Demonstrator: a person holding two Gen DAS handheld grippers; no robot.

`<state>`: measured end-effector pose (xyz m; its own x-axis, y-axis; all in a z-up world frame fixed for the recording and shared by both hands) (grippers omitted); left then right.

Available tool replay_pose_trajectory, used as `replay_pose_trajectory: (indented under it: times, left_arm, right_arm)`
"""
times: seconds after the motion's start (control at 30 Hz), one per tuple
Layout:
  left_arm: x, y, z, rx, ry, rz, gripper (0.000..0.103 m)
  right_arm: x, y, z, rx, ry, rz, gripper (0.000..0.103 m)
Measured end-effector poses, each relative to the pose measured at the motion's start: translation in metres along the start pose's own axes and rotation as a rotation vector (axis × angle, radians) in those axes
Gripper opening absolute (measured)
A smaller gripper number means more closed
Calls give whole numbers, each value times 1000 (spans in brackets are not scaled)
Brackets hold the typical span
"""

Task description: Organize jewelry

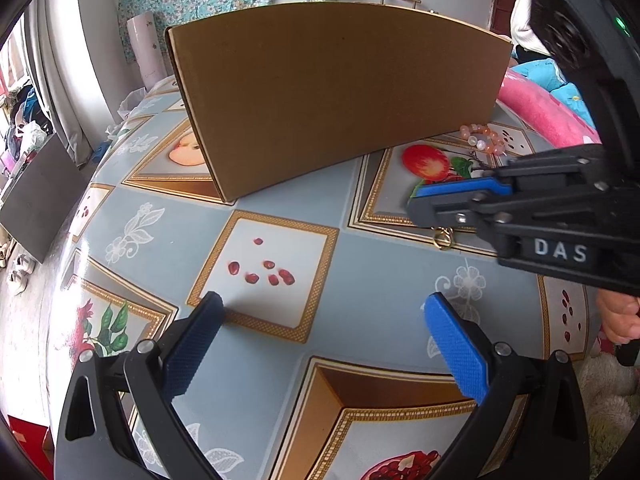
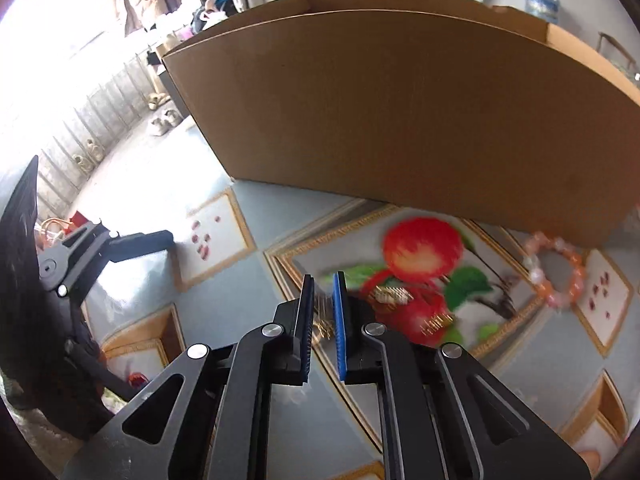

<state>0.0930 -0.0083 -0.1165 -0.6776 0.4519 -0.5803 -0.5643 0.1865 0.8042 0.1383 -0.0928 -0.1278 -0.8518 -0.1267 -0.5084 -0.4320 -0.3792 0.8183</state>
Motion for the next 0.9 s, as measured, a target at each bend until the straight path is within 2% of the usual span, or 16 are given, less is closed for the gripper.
replay_pose_trajectory:
  times: [0.17, 0.37, 0.47, 0.57, 0.67, 0.77, 0.9]
  left_arm:
    - [0, 0, 0, 1, -2, -2, 99]
    - [1, 0, 1, 4, -8, -6, 99]
    - [1, 0, 1, 6, -10, -7, 99]
    - [1, 0, 2, 6, -10, -6, 99]
    - [2, 1, 2, 5, -9, -9, 99]
    - [2, 1, 2, 5, -11, -13, 99]
    - [2, 1, 2, 9, -14, -15, 99]
  right_arm:
    - [-6, 4, 4, -42, -15, 0, 8]
    - [20, 27, -3, -36, -51, 18, 10]
    - [27, 15, -6, -17, -46, 38, 11]
    - [21, 12, -2, -42, -52, 29, 11]
    - [25, 2, 16, -90, -36, 66, 11]
    - [33, 8, 21, -83, -1, 71, 11]
    - [35, 23, 4, -51, -59, 34, 20]
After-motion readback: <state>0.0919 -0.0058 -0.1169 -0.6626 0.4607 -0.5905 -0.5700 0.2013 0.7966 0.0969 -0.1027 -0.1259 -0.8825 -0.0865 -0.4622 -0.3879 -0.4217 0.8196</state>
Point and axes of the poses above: each gripper's, at about its wrist camera, not at the fingertips, and y roughly against the way its jaws point, z to its left, x to its underside, the point moved 8 cm from there along -y, roughly the way its jaws point, and after that the axes turned 11 degrees about -y, right-handed, at the moved point
